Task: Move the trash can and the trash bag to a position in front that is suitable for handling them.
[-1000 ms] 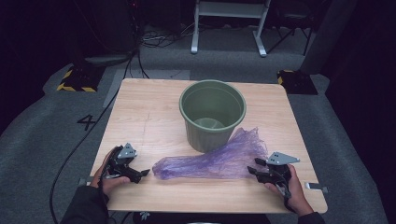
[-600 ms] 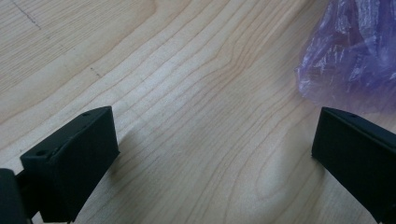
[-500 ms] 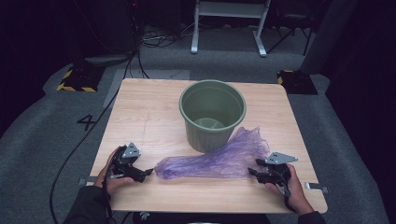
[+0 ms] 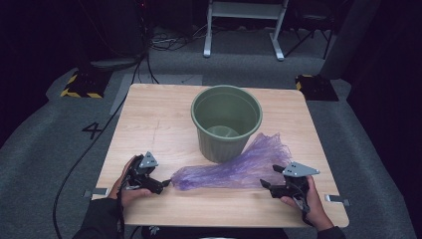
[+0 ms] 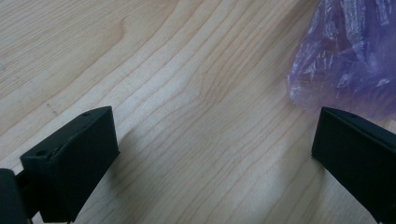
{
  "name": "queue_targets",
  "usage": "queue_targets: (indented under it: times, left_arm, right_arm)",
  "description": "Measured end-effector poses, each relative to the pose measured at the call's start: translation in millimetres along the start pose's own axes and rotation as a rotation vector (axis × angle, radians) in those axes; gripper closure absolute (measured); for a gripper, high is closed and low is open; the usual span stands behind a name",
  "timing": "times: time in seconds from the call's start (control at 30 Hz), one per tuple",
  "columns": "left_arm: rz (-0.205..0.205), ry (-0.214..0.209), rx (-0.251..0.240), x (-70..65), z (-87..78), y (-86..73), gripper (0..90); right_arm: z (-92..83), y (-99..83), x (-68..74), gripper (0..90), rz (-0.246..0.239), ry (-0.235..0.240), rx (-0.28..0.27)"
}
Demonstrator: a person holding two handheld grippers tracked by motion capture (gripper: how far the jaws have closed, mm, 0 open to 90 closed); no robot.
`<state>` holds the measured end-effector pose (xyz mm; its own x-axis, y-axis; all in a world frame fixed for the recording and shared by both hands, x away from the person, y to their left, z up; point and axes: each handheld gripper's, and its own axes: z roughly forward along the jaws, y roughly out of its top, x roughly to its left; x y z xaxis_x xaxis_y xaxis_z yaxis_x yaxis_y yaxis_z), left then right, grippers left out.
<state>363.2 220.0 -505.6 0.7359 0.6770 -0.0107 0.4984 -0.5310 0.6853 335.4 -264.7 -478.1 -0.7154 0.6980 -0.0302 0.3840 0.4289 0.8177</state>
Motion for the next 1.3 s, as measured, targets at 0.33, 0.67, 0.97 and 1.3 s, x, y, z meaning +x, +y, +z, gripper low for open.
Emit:
queue_targets:
  times: [0.33, 0.67, 0.97, 1.3]
  left_arm:
    - [0.018, -0.01, 0.002, -10.2, 13.9, 15.0, 0.0]
    - [0.025, -0.018, -0.001, -16.0, 25.1, 26.7, 0.0]
    - [0.034, -0.031, 0.002, -16.7, 32.9, 35.3, 0.0]
    - [0.046, -0.039, 0.003, -16.2, 41.1, 44.3, 0.0]
  right_arm:
    - [14.7, 11.6, 9.4, 22.0, 0.0, -0.01, -0.021]
    - [39.8, 12.2, 13.9, 25.5, -0.059, -0.022, 0.014]
    - [46.5, 13.3, 11.1, 26.5, -0.121, -0.012, 0.0]
    - [61.0, 13.8, -1.9, 19.7, -0.094, -0.004, 0.043]
